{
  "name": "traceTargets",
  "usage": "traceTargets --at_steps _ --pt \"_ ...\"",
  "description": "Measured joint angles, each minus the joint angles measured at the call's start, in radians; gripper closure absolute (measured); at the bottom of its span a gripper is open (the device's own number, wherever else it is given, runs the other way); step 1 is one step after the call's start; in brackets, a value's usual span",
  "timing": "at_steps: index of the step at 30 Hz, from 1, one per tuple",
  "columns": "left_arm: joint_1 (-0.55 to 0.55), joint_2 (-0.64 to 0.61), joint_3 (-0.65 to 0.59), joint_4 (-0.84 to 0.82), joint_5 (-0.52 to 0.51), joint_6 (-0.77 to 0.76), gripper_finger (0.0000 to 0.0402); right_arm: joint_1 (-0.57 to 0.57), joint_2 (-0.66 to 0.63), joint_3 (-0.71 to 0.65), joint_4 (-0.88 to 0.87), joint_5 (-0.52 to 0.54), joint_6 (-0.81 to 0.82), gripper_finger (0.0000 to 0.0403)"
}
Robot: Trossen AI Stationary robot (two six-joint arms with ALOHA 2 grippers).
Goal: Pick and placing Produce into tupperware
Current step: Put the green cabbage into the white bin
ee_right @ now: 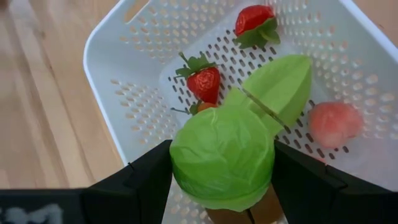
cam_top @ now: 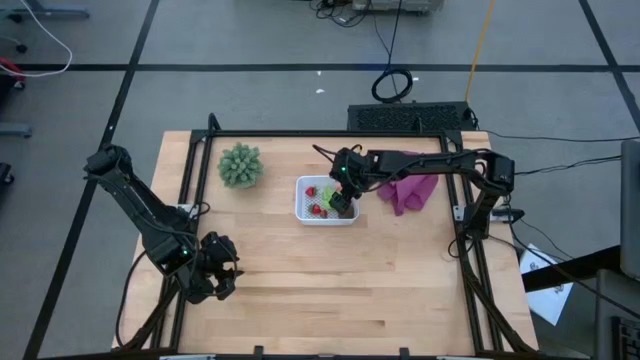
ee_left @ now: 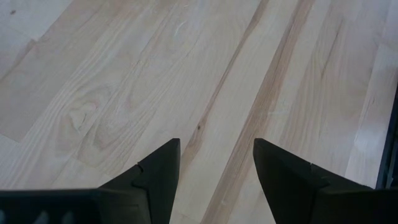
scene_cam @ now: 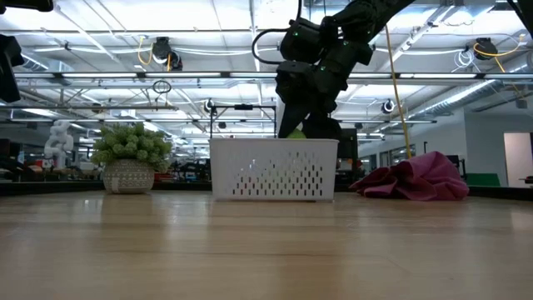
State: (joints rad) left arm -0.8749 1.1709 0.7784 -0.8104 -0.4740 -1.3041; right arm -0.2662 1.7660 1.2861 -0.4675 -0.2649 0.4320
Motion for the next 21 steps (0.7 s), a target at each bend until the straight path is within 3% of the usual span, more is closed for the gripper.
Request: traceTargets --at_steps 13,21 --pt "0.0 0.0 0.0 0.0 -0.028 0.025 0.0195 -0.002 0.0 0.0 0.004 0.003 0.053 0.017" --pt "0.0 0.0 0.0 0.0 -0.029 0.026 0.0195 -0.002 0.0 0.0 -0.006 0.058 0.088 0.017"
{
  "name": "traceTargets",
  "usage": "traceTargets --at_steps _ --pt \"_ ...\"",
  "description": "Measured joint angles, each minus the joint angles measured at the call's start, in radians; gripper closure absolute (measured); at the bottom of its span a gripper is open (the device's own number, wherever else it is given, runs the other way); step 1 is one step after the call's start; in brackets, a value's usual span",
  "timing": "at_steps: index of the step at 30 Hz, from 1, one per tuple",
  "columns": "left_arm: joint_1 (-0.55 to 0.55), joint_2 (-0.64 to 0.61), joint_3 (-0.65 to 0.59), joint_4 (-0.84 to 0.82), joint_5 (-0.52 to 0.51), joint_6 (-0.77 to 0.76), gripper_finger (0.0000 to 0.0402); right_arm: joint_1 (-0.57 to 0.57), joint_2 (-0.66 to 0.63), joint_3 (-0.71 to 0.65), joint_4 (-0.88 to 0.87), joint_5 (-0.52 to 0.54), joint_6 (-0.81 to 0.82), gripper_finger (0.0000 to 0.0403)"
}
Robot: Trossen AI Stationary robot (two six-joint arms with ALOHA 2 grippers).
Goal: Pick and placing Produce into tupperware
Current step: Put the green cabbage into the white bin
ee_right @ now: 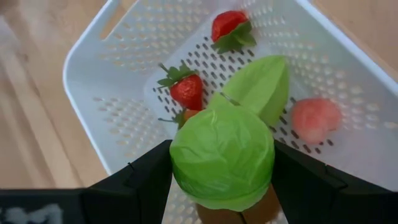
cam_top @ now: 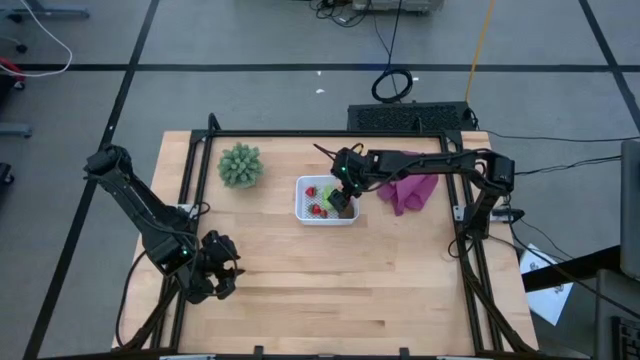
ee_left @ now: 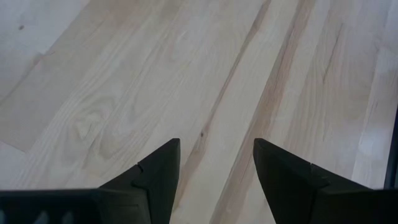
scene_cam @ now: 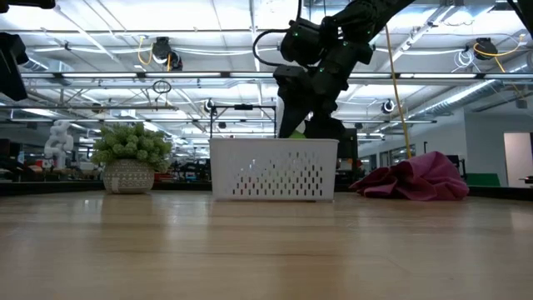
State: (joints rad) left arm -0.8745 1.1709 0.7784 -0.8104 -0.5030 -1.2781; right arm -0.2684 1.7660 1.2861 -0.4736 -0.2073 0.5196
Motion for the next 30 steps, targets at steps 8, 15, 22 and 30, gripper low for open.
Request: traceTargets --at_steps 8,15,22,30 --pt "0.0 0.0 0.0 0.0 -0.005 0.0 0.0195 0.0 0.0 0.0 -0.027 0.0 0.018 0.0169" --pt "0.0 0.0 0.0 0.0 -0.005 0.0 0.0195 0.0 0.0 0.0 -0.037 -0.001 0.018 0.0169" --pt "0.0 0.0 0.0 0.0 -0.022 0.001 0.0195 0.0 0.0 0.0 -0.032 -0.001 0.018 0.0169" --pt "0.0 0.0 0.0 0.0 -0.023 0.017 0.0195 0.0 0.0 -0.022 -0.025 0.001 0.022 0.0153"
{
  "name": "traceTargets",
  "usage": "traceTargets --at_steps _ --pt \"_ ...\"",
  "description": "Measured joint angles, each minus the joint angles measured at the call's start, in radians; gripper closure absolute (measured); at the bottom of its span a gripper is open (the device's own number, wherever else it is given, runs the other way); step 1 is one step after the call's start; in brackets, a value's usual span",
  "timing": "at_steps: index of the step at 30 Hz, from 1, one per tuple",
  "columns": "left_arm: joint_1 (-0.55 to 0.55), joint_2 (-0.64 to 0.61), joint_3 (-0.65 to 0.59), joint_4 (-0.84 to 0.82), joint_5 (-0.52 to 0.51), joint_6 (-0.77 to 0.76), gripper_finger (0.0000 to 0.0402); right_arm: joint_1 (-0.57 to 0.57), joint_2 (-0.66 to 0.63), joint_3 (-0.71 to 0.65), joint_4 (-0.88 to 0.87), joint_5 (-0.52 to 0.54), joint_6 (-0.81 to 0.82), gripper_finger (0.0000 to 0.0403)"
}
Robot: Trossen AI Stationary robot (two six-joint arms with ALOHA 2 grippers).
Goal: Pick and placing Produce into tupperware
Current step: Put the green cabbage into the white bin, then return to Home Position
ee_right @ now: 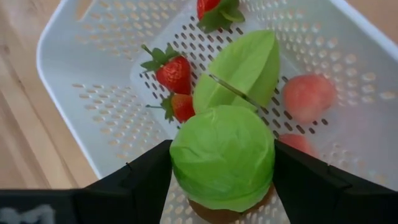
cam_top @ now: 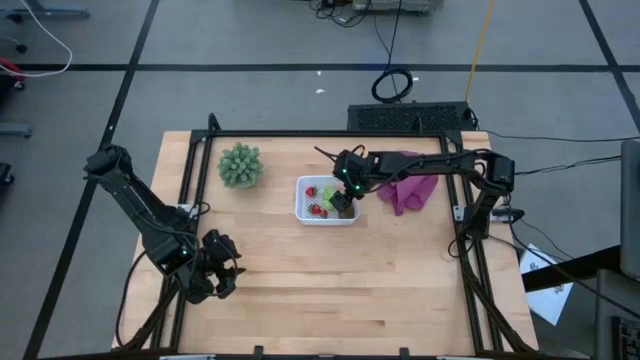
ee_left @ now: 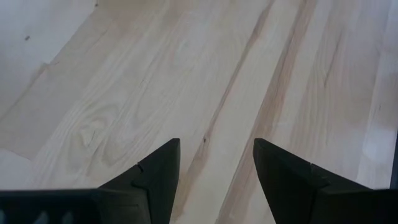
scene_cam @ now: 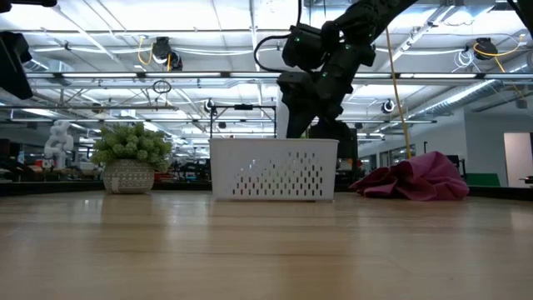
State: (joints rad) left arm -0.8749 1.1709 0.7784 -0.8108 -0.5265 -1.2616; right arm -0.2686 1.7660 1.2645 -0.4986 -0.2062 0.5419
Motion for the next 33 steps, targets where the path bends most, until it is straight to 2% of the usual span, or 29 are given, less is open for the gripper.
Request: traceTargets --at_steps 9,15,18,25,33 --pt "0.001 0.0 0.0 0.0 -0.026 0.002 0.0195 -0.001 0.0 -0.02 0.024 0.024 0.014 0.0105" --pt "0.013 0.0 0.0 0.0 -0.026 0.006 0.0195 0.005 0.0 -0.02 0.084 0.017 -0.003 0.0099" --pt "0.021 0.0 0.0 0.0 -0.025 0.023 0.0195 0.009 0.0 -0.02 0.138 -0.037 -0.003 0.01" --pt "0.047 0.0 0.0 0.0 -0.031 0.06 0.0195 0.013 -0.035 -0.017 0.26 -0.289 0.046 0.01" --pt "0.053 0.0 0.0 -0.008 -0.058 0.08 0.0195 0.067 -0.134 -0.017 0.274 -0.319 0.053 0.01"
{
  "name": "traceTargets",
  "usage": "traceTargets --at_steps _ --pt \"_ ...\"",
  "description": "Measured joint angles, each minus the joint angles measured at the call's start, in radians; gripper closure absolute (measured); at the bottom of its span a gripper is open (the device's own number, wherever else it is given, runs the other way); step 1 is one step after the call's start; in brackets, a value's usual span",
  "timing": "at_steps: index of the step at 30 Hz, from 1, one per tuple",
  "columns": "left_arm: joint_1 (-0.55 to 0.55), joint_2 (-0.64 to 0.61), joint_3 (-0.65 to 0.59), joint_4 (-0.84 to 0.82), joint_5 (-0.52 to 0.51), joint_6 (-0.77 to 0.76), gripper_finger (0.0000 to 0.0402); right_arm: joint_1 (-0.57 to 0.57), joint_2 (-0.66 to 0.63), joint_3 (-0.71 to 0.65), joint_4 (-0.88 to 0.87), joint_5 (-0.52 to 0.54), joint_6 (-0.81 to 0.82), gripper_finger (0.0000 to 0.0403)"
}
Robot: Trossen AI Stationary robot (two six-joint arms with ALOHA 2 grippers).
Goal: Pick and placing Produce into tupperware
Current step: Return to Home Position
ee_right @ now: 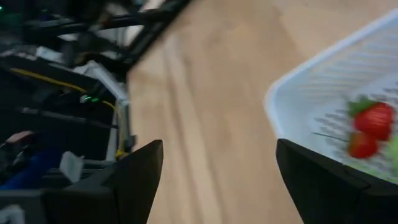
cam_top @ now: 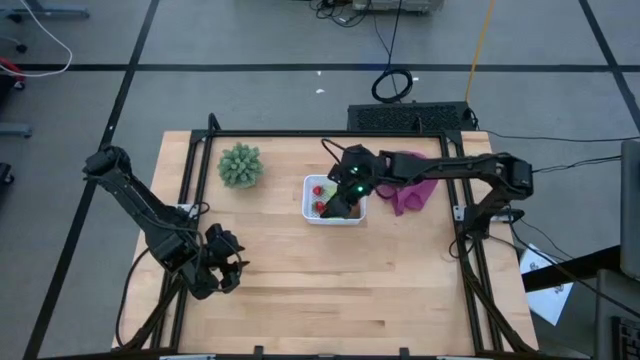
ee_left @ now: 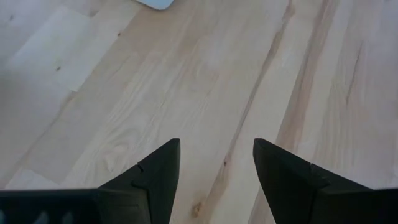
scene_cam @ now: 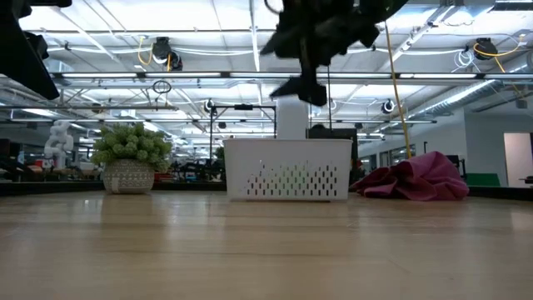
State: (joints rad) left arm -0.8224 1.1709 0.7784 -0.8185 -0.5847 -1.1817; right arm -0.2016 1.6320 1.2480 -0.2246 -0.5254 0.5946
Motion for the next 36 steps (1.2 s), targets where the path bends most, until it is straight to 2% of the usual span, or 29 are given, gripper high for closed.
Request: traceTargets --at_steps 5,9,16,21,23,26,29,33,36 --pt "-0.011 -0.033 0.003 -0.026 -0.005 0.002 0.0195 0.084 -0.091 0.0 0.044 0.0 0.051 0.0101" --pt "-0.034 -0.122 0.032 -0.067 -0.051 0.011 0.0195 0.172 -0.185 0.0 0.058 0.002 0.061 0.0101" --pt "-0.157 -0.307 0.106 -0.066 -0.302 0.178 0.0195 0.313 -0.351 0.0 0.047 0.053 -0.011 0.0101" --pt "-0.277 -0.401 0.117 -0.071 -0.487 0.285 0.0195 0.398 -0.476 0.0 -0.014 0.052 -0.228 0.0101" --pt "-0.312 -0.426 0.108 -0.099 -0.54 0.283 0.0195 0.427 -0.528 0.0 -0.109 0.053 -0.332 0.0101" --pt "-0.34 -0.436 0.086 -0.156 -0.577 0.2 0.0195 0.478 -0.589 -0.014 -0.259 0.064 -0.344 0.0101" --pt "-0.341 -0.421 0.021 -0.173 -0.599 0.1 0.0195 0.539 -0.643 -0.119 -0.187 0.129 -0.379 0.0101" --pt "-0.332 -0.394 -0.109 -0.135 -0.638 -0.044 0.0195 0.567 -0.729 -0.355 -0.001 0.128 -0.387 0.0101" --pt "-0.317 -0.387 -0.197 -0.046 -0.694 -0.046 0.0195 0.55 -0.814 -0.539 0.196 0.116 -0.386 0.0101"
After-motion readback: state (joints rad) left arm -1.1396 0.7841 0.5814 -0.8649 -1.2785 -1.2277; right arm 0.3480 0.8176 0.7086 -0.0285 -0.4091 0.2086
